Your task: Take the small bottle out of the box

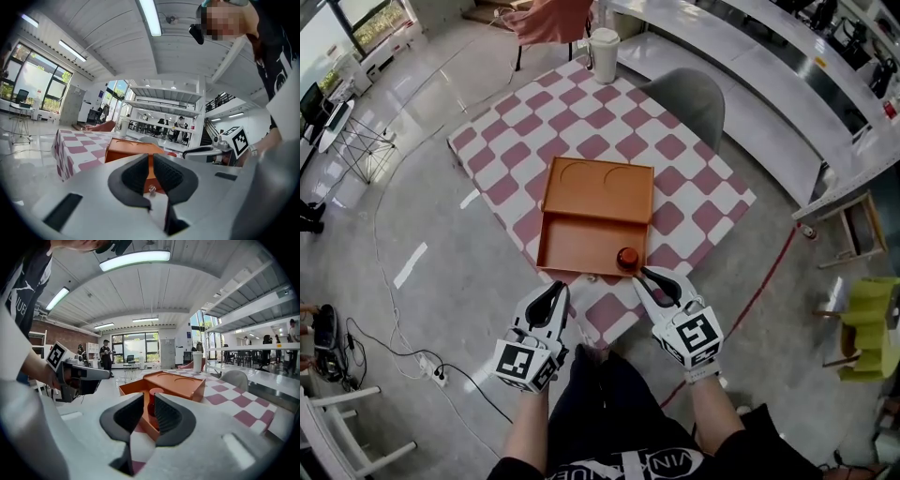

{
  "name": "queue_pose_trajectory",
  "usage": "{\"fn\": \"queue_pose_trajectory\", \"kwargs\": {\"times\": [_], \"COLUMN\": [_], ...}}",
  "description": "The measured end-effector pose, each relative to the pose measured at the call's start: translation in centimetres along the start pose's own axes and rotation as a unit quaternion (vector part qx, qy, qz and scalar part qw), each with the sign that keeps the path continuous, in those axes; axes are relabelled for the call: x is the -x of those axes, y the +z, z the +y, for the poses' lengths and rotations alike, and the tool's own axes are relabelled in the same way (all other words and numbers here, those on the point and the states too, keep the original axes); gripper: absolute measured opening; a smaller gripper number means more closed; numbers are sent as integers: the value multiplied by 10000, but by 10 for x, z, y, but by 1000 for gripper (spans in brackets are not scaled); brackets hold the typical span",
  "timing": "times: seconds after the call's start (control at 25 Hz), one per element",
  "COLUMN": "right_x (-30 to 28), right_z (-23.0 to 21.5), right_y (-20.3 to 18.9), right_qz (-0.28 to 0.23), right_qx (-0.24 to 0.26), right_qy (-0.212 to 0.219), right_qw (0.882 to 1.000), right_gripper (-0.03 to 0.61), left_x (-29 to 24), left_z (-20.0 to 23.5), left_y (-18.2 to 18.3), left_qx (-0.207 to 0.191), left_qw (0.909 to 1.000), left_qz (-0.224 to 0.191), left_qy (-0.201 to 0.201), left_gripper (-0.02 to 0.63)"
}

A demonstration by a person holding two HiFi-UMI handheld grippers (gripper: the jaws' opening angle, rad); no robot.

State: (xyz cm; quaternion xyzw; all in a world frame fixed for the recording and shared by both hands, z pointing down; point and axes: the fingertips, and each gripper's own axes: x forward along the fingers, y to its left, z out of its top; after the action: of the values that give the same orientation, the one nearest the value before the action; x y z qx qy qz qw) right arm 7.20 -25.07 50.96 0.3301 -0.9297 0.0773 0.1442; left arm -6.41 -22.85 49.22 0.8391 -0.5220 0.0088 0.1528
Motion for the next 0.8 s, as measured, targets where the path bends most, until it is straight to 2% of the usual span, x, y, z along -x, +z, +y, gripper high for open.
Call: {"fn": "queue_pose_trajectory", "kwargs": {"times": [0.2, 0.4, 0.8], "right_x": [-12, -23, -44], "right_z": [-8, -13, -18], "right_y": [-1, -2, -8], "right_qz": [41, 110, 245], "right_qx": [18, -44, 73], "right_qy": [23, -13, -99], "right_qw": [10000, 9999, 9996], "right_gripper": [99, 158, 166], "left_x": [-9, -19, -27], "left_z": [1, -1, 2], "left_y": [2, 3, -4], "left_qx": [15, -213, -102], "left_qw": [10000, 9997, 9995], "left_qz": [-11, -11, 2], "left_qy": [-34, -143, -284], "left_gripper": [32, 32, 32]}}
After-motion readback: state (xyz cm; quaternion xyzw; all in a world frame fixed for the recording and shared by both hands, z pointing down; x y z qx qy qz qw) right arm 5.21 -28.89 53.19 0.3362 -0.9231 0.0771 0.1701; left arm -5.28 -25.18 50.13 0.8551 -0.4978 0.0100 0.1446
